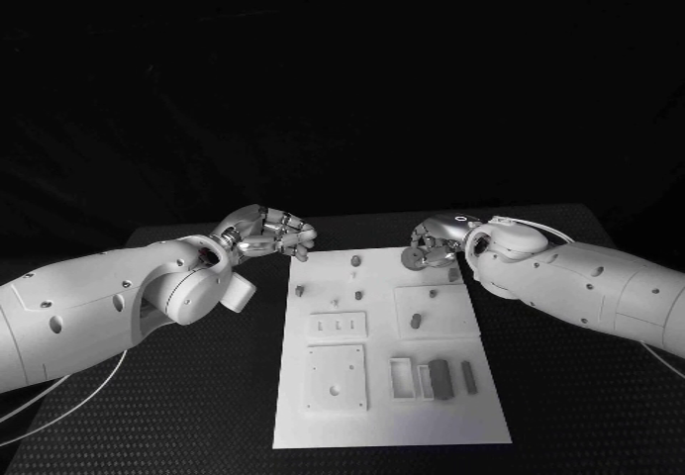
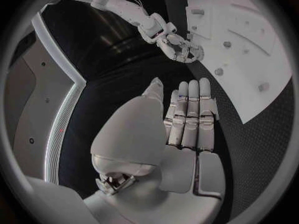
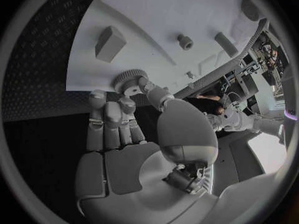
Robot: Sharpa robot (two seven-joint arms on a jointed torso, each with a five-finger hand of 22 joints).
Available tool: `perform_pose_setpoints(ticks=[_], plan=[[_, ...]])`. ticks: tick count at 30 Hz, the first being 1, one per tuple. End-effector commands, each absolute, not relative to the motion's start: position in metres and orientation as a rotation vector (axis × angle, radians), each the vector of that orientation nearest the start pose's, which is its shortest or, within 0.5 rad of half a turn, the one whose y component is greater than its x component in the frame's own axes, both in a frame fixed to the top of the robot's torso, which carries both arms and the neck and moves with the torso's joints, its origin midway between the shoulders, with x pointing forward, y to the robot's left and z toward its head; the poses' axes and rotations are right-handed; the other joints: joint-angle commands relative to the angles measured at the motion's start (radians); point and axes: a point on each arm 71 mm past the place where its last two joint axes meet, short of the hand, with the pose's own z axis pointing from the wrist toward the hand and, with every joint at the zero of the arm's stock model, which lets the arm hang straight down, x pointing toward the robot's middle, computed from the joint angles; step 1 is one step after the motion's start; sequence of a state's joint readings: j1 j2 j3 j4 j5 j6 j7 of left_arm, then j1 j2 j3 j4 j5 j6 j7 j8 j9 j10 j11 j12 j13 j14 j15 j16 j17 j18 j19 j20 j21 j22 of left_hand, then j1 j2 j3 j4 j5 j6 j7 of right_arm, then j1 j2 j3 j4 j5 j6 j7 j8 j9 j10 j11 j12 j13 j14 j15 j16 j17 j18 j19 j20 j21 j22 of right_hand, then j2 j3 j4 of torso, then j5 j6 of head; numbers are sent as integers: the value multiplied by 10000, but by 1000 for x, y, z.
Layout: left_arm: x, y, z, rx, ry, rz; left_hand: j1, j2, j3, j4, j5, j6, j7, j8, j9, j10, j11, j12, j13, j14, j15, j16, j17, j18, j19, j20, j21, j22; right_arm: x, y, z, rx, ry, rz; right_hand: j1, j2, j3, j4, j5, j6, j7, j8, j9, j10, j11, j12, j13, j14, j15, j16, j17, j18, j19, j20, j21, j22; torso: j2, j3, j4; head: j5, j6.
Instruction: Assemble the parts on the task board
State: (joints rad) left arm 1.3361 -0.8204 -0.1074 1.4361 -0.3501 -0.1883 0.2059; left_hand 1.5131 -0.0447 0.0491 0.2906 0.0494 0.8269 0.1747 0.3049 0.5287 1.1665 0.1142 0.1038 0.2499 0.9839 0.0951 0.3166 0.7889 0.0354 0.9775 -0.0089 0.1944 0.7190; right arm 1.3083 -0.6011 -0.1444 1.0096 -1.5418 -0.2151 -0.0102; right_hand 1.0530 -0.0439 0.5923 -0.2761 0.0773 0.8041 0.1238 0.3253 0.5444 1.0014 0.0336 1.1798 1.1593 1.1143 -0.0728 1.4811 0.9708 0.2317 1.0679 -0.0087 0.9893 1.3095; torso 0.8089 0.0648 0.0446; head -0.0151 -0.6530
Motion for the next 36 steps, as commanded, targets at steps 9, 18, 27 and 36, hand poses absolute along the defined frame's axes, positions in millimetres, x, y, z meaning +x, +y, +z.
perform_pose_setpoints(ticks=[9,18,27,36], plan=[[514,211,-147,-6987,16822,-13736,-2,-66,28,2,2,-32,84,-82,11,-39,62,-64,19,37,20,-67,30,208,20,58,-46,21,573,-227,-197,-3613,17256,3058,117,113,16,-106,29,1469,23,-24,5,-171,-158,80,-83,54,-101,49,-41,301,-17,-9,67,173,2,3,2,-10,-18],[514,211,-147,-6993,16859,-13733,-14,-75,25,5,2,-52,106,-97,10,-50,70,-85,29,38,23,-81,42,207,18,61,-51,27,574,-230,-202,-3504,17881,2833,-80,21,-43,-12,25,1381,59,-137,-51,-200,-126,80,-198,34,-85,26,-94,301,-32,16,44,153,1,6,1,-45,-27],[514,210,-148,-6991,16949,-13750,-31,-84,24,6,2,-83,135,-121,9,-65,79,-112,42,33,28,-103,57,206,12,65,-59,34,574,-234,-210,-3464,18938,2412,-320,336,11,111,28,979,217,-454,-220,-407,19,69,-355,-107,43,-9,-149,301,-151,67,-42,145,1,7,19,-66,-55],[513,210,-148,-6994,16971,-13753,-49,-89,25,8,2,-116,155,-143,8,-97,96,-149,49,35,30,-120,73,207,9,68,-66,42,574,-236,-211,-3475,18979,2416,-338,580,25,44,26,1036,229,-447,-241,-449,36,135,-399,-133,72,32,-152,301,-168,83,-27,163,1,3,6,-59,-86]])
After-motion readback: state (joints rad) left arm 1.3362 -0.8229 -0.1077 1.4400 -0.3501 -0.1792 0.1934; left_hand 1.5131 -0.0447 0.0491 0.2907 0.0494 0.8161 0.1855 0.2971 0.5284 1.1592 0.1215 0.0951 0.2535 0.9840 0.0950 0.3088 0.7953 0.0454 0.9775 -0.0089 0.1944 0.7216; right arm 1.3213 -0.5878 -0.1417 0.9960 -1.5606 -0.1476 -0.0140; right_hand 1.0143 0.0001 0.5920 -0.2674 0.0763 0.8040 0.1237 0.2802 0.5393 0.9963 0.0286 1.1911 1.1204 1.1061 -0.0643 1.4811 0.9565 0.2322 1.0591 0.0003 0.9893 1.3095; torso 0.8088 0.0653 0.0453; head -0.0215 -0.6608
